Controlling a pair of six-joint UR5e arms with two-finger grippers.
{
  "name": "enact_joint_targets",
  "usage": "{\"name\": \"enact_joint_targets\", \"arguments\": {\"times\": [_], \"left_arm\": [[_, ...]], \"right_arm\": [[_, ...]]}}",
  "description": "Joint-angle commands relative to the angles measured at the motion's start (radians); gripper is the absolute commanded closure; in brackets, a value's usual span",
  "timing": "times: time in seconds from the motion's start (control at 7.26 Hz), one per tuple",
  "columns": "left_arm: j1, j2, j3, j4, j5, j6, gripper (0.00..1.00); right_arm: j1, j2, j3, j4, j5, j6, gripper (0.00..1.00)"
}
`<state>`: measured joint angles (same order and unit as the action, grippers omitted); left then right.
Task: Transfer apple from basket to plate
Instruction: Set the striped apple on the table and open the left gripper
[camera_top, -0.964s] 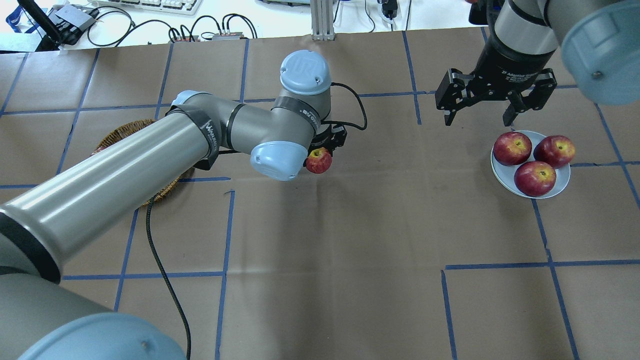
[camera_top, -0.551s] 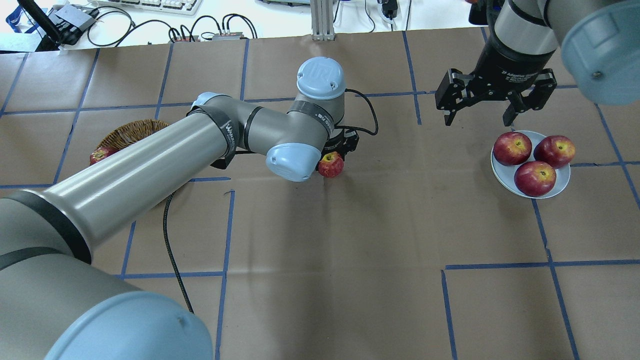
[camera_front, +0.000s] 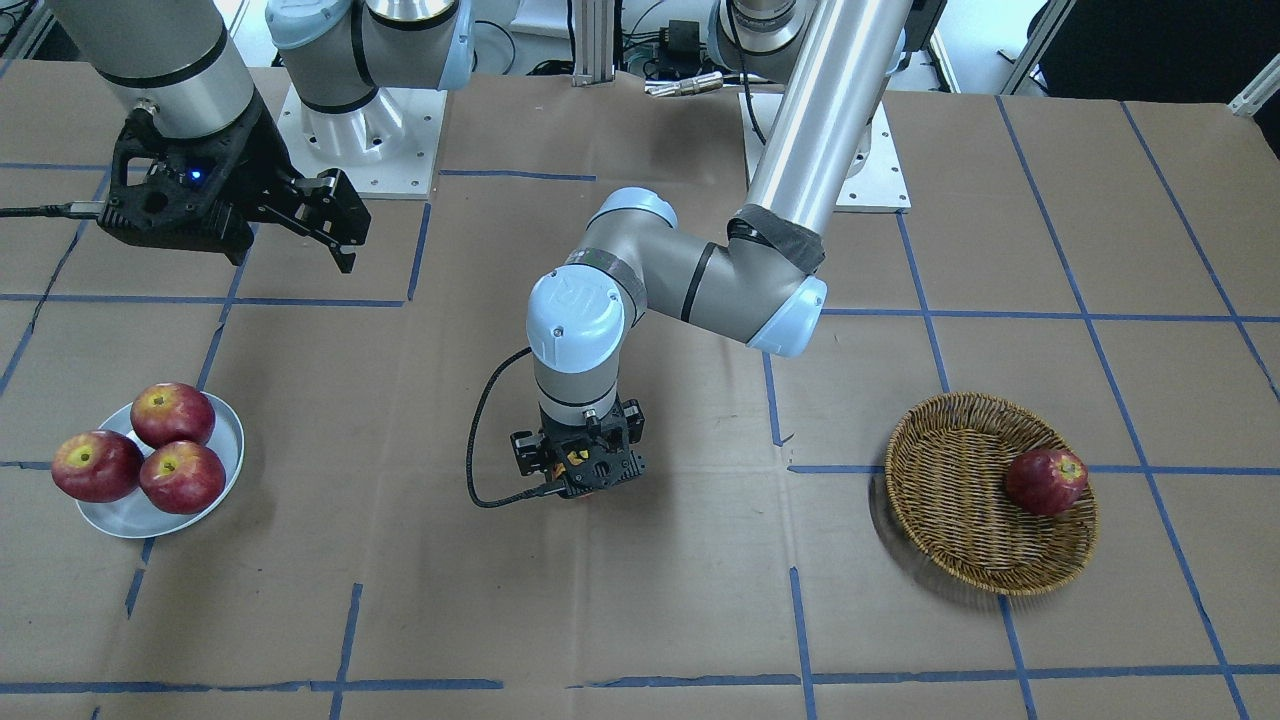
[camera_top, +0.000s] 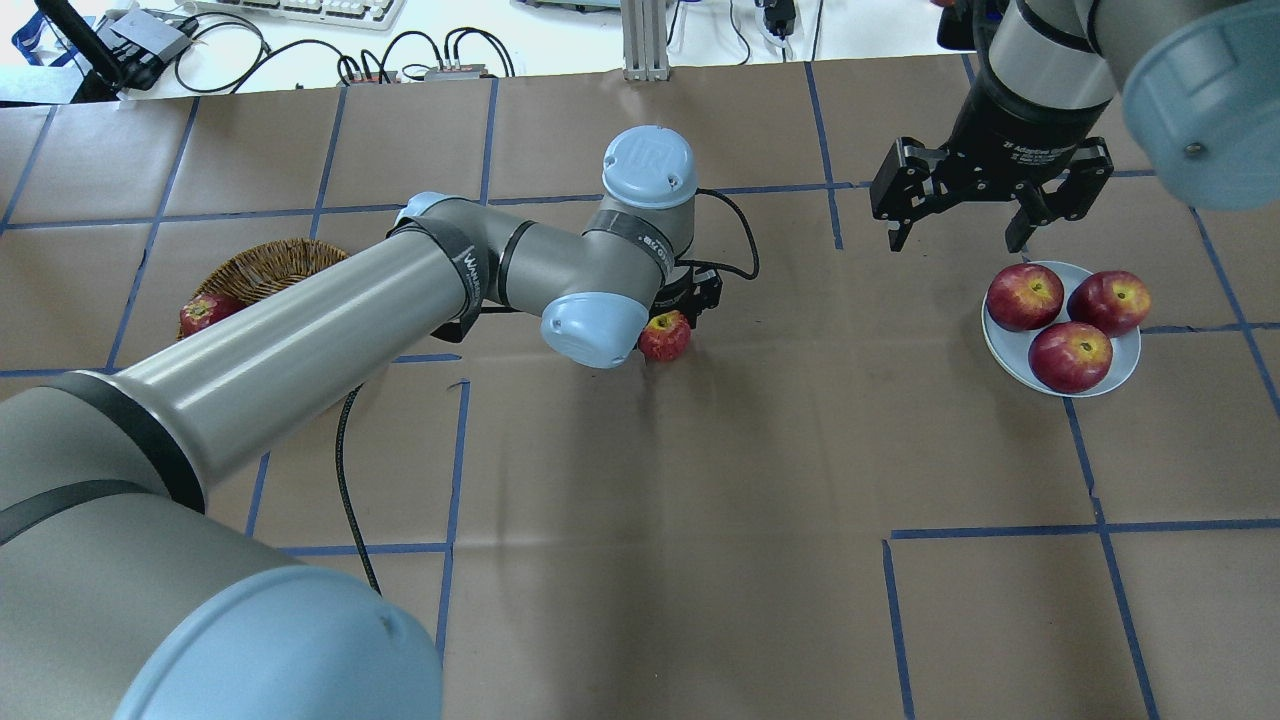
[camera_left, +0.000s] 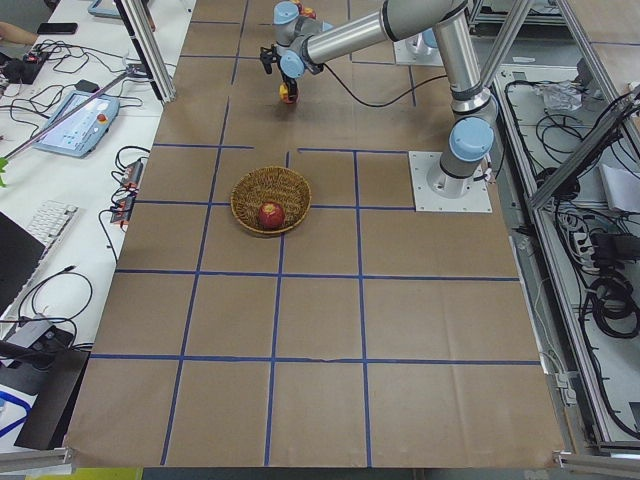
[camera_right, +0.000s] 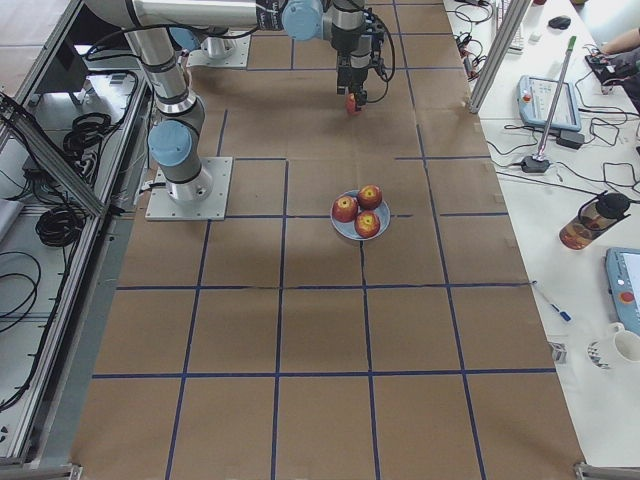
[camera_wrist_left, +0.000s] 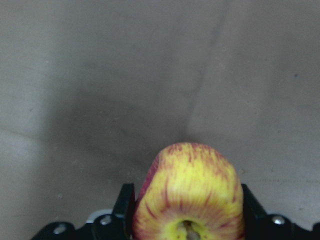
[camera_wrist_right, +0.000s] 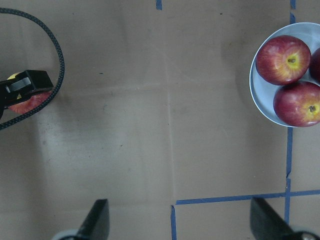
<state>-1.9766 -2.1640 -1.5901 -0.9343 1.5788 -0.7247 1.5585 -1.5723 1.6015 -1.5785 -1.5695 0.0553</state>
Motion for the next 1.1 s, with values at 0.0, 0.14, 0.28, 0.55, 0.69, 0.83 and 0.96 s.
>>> {"name": "enact_joint_targets", "arguments": {"times": [0.0, 0.14, 0.28, 0.55, 0.69, 0.83, 0.96], "left_arm": [[-0.002, 0.031, -0.001, -0.012, 0.001, -0.002, 0.02], [0.004, 0.074, 0.002, -0.037, 0.003, 0.014, 0.01], [0.036, 0.155, 0.004, -0.131, 0.01, 0.107, 0.01], [0.161, 0.338, -0.033, -0.281, 0.007, 0.363, 0.01], [0.223, 0.421, -0.036, -0.414, 0.006, 0.51, 0.01], [0.281, 0.509, -0.039, -0.505, 0.007, 0.589, 0.01], [0.338, 0.577, -0.039, -0.591, 0.01, 0.716, 0.01]], "right_arm": [[0.0, 0.0, 0.0, 0.0, 0.0, 0.0, 0.0], [0.0, 0.002, 0.0, 0.0, 0.0, 0.001, 0.0], [0.0, 0.0, 0.0, 0.0, 0.0, 0.001, 0.0], [0.0, 0.002, 0.0, 0.0, 0.0, 0.001, 0.0], [0.002, 0.002, 0.0, 0.0, 0.002, 0.001, 0.0], [0.002, -0.001, -0.001, 0.002, -0.003, 0.003, 0.0], [0.006, -0.003, -0.011, 0.005, -0.003, 0.017, 0.0]]}}
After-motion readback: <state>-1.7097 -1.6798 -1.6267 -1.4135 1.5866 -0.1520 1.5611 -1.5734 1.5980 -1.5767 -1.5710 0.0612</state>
